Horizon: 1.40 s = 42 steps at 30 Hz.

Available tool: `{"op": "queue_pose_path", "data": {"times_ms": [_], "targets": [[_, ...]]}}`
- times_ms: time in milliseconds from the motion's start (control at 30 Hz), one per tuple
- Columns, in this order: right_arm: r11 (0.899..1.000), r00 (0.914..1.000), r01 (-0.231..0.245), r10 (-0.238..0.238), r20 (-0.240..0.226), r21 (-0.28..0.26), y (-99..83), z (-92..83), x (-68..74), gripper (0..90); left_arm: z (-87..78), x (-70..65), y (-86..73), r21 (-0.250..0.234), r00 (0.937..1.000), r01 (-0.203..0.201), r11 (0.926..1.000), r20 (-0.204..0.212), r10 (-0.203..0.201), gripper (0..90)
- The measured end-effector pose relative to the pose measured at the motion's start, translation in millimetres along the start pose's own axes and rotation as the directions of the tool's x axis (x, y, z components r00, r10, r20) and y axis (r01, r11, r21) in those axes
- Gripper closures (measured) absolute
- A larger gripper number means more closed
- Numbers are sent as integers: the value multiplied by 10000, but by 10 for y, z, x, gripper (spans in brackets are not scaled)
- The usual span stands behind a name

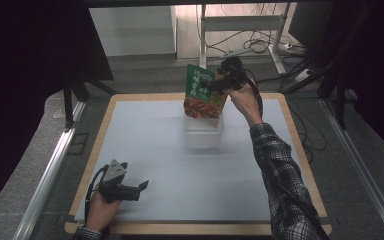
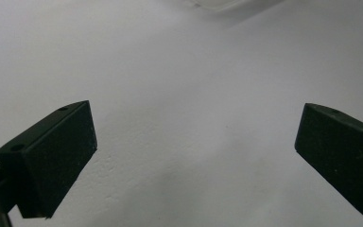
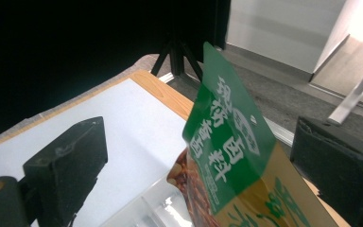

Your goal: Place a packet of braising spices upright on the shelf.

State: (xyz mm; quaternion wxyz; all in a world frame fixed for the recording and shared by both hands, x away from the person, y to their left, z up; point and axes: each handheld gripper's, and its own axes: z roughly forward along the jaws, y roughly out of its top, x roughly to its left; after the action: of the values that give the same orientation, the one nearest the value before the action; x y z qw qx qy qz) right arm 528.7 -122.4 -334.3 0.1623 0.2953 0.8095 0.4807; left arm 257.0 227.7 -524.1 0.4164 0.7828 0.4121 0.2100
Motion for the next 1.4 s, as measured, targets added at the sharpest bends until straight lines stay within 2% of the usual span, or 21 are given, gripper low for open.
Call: {"op": "queue_pose_path", "data": {"times_ms": [233,600,1100,1400], "targets": [[10000,10000,-36,36,-39,40,-33,-86,8,15,-8,-5,5,-90,10000,-19,10000,-60,18,0],[9997,9995,230,-228,-237,74,-150,-214,96,10,-13,-3,6,-97,9999,-15,10000,-99,14,0],[9996,9980,252,-246,-588,89,-347,-374,216,10,-12,-9,8,-72,10000,5,10000,-98,-6,0],[9997,9974,84,-66,-718,249,-497,-475,260,2,-2,-20,8,-62,10000,17,10000,-33,-17,1]]}}
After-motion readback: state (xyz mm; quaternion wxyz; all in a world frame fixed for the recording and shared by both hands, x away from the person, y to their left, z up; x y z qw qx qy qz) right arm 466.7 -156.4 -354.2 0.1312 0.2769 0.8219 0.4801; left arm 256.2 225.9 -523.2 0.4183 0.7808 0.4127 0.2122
